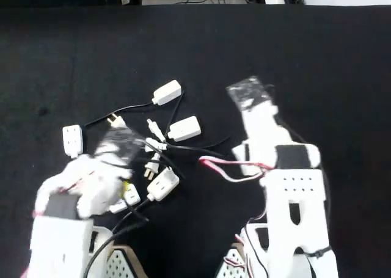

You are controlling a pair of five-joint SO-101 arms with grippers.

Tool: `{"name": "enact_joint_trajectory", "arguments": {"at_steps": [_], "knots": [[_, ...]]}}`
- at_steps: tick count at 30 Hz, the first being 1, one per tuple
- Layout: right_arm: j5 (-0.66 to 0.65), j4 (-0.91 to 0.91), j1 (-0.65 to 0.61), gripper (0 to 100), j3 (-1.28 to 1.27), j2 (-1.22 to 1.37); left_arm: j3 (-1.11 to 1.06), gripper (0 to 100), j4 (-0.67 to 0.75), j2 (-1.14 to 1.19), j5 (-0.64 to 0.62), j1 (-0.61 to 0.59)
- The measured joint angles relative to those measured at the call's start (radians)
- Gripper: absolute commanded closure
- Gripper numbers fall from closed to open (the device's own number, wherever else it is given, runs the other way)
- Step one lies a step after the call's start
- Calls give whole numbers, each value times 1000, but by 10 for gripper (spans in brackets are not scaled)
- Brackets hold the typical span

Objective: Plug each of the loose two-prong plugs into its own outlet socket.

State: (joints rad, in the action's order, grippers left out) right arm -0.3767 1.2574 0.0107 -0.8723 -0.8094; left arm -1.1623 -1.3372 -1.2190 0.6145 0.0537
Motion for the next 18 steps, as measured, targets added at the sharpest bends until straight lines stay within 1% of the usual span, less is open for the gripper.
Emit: {"name": "enact_joint_trajectory", "arguments": {"at_steps": [2,3,5,8,12,18], "knots": [[2,-11,60,967,-18,0,28,771,21,118,0,121],[0,-12,80,967,-28,0,32,771,54,169,-2,173],[-11,-15,104,967,-38,0,35,771,121,253,-6,244],[-11,-28,115,967,-46,0,40,771,239,370,-51,285],[-11,-57,118,967,-66,3,40,771,347,483,-97,341],[-11,-84,117,967,-94,3,52,776,500,603,-127,367]]}}
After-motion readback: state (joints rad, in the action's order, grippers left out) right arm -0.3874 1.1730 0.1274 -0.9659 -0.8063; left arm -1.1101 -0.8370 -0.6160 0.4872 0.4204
